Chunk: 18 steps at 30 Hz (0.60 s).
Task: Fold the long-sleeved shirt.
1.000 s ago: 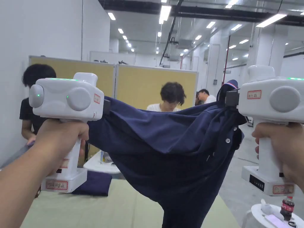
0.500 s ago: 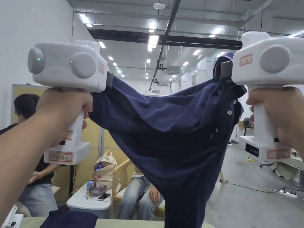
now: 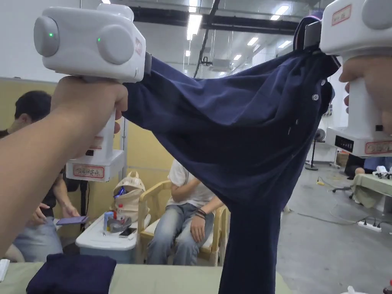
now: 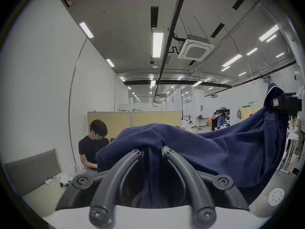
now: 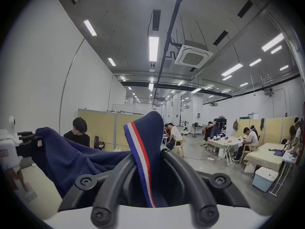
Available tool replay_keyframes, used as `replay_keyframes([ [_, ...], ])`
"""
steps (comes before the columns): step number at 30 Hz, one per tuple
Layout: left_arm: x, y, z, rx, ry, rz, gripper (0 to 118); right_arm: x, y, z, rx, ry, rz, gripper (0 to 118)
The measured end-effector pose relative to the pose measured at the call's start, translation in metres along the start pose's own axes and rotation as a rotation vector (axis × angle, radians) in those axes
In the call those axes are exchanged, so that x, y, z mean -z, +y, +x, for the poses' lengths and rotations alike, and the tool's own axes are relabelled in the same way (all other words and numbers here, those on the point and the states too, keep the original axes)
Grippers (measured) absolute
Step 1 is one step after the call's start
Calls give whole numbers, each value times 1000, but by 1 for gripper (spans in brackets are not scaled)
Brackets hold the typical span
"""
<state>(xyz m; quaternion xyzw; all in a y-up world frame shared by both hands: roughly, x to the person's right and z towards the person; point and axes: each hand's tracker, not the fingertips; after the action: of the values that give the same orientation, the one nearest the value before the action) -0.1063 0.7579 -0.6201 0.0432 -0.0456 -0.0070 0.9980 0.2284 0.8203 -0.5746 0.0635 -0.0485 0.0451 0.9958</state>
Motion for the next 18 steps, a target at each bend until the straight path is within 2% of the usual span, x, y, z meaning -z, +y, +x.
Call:
replay_keyframes([
  [3,11,-42,1,-16,-11,-45,14,4,-46,-4,18,20,-49,12],
  [7,11,-138,5,-22,-4,-151,14,9,-144,-13,-2,32,-173,12],
  [9,5,-200,5,-49,-7,-218,14,6,-211,-19,16,42,-266,12],
  [12,-16,-302,8,-117,24,-340,14,-7,-318,-27,94,54,-425,12],
  [14,-33,-373,9,-166,52,-486,14,-23,-397,-38,90,64,-565,12],
  [18,-79,-494,3,-143,61,-749,14,-86,-532,-61,137,90,-824,12],
])
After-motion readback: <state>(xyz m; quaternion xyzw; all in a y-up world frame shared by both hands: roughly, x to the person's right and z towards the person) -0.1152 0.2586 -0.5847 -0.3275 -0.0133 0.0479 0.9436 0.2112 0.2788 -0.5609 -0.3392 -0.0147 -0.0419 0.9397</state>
